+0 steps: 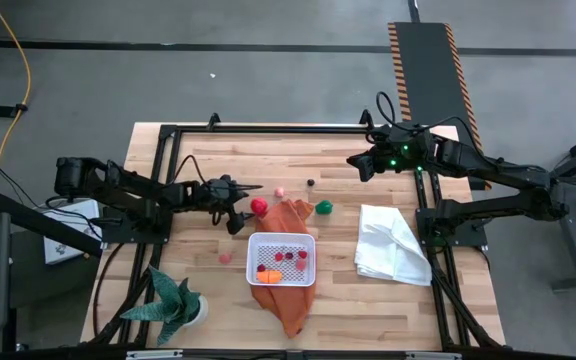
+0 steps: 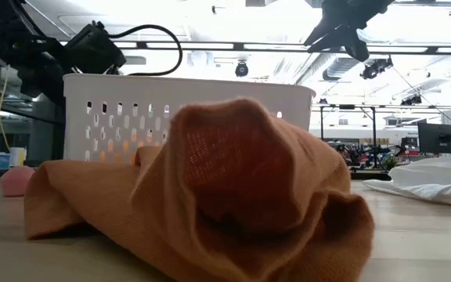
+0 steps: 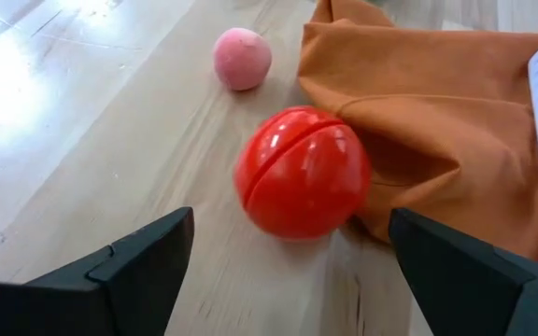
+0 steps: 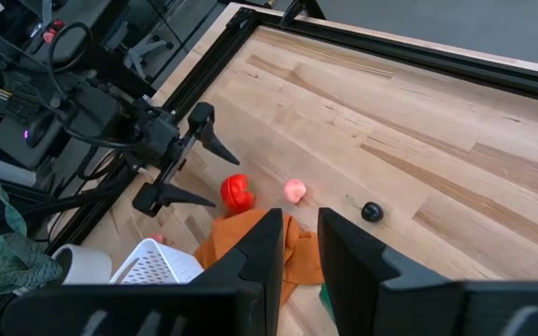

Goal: Pick and placing Produce into tupperware
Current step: Put the red tomato into the white basket

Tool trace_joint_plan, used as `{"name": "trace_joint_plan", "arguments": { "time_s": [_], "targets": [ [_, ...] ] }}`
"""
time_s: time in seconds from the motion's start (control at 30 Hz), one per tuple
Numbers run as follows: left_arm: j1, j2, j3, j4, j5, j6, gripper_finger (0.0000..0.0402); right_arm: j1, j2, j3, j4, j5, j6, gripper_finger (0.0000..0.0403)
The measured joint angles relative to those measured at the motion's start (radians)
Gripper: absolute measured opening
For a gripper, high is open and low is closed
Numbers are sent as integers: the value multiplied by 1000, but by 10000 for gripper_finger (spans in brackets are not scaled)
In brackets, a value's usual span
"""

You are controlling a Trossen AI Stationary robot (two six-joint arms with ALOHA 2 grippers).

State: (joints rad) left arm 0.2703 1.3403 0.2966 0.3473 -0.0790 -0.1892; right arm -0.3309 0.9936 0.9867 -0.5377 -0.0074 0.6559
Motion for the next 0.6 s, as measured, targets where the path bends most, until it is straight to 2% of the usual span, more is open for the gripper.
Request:
{"name": "trace_joint_plan", "arguments": {
  "time_s": [0.37, 0.6],
  "targets": [
    [0, 1, 0, 1, 0, 61, 349, 0, 0, 0, 0, 0, 2, 62],
    [0, 81, 0, 34, 42, 62, 349, 0, 0, 0, 0, 0, 2, 62]
  ]
}}
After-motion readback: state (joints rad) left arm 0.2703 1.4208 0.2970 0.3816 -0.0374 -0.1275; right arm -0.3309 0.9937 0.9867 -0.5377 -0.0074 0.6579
